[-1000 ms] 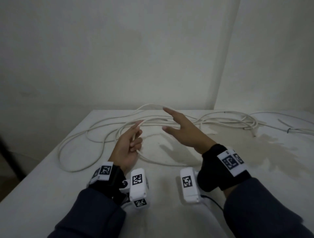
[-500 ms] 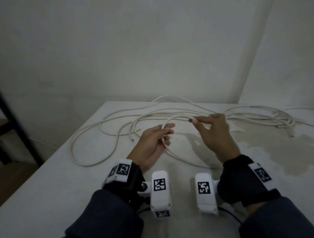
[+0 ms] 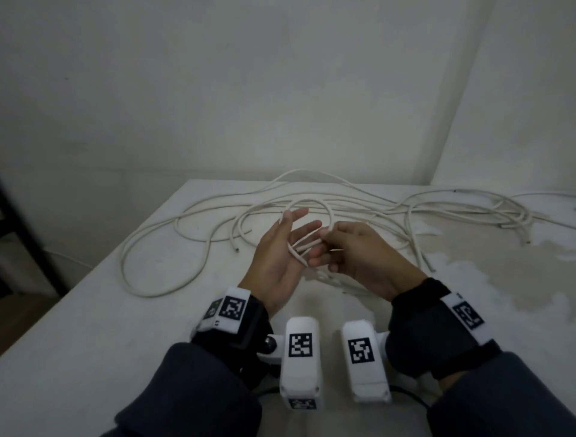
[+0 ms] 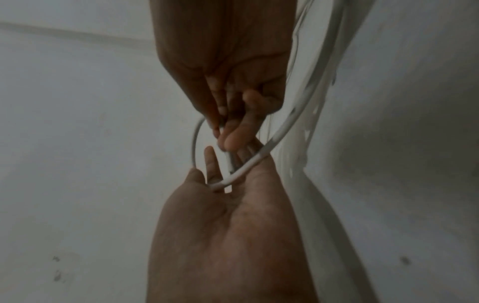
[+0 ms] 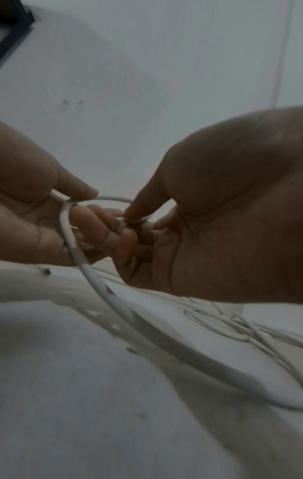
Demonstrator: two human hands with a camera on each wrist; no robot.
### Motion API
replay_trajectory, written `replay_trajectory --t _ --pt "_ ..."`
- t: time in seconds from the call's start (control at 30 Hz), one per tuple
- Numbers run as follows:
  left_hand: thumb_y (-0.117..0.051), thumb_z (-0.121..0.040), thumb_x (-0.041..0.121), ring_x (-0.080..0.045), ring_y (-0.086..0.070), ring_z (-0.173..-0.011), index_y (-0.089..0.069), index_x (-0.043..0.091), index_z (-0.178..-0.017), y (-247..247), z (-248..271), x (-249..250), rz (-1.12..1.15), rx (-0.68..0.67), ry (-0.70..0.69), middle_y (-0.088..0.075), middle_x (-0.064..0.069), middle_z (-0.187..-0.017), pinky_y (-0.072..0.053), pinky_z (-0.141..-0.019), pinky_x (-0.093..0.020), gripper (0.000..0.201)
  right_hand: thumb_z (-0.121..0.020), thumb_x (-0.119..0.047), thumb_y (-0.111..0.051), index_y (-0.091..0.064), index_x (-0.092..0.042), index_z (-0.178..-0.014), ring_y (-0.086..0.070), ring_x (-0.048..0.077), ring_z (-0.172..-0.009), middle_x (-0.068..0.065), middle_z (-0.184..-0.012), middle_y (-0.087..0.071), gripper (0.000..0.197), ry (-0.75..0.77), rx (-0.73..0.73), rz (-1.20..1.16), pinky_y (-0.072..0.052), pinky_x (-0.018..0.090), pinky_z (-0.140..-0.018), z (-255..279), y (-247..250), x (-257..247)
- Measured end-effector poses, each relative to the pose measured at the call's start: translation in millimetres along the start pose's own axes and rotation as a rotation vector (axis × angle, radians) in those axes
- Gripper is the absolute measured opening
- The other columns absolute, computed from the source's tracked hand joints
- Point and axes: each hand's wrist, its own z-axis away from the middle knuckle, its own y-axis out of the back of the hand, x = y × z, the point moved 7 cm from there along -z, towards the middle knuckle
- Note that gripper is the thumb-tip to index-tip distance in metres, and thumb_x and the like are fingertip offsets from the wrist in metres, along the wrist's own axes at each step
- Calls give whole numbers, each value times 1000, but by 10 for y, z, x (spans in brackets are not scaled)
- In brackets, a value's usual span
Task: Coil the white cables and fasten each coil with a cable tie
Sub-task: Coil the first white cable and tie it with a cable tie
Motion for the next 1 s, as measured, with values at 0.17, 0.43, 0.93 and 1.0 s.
replay_trajectory --t 0.17,0.43,0.93,1.0 --pt "-42 -101 31 -14 -62 -65 -62 8 -98 89 -6 -51 54 135 -68 -62 -5 -80 -50 -63 -28 31 -99 -12 -48 -54 -7 -93 -64 11 -56 9 -74 -73 10 -68 -44 4 -36 17 -44 42 -74 33" --pt "-46 -100 25 -6 -34 -40 -62 12 -94 262 -24 -23 97 285 -116 -39 5 -58 -39 -53 -22 22 -90 -22 -61 -69 -3 -97 -42 9 -43 1 -58 -57 22 -156 7 265 -29 18 -40 94 -87 57" --pt "-41 -101 21 -5 -23 -29 -53 9 -86 249 -37 -3 144 258 -30 -31 8 -39 -23 -32 -14 23 -80 1 -73 -51 -12 -49 -68 32 -71 17 -64 -63 40 -20 340 119 -59 41 -75 41 286 64" --pt "-41 -101 21 -5 -24 -29 -54 9 -86 233 -40 -5 128 258 -31 -31 9 -39 -24 -32 -14 23 -77 8 -73 -51 -13 -49 -68 24 -67 11 -61 -60 41 43 355 -129 -60 31 -68 39 303 72"
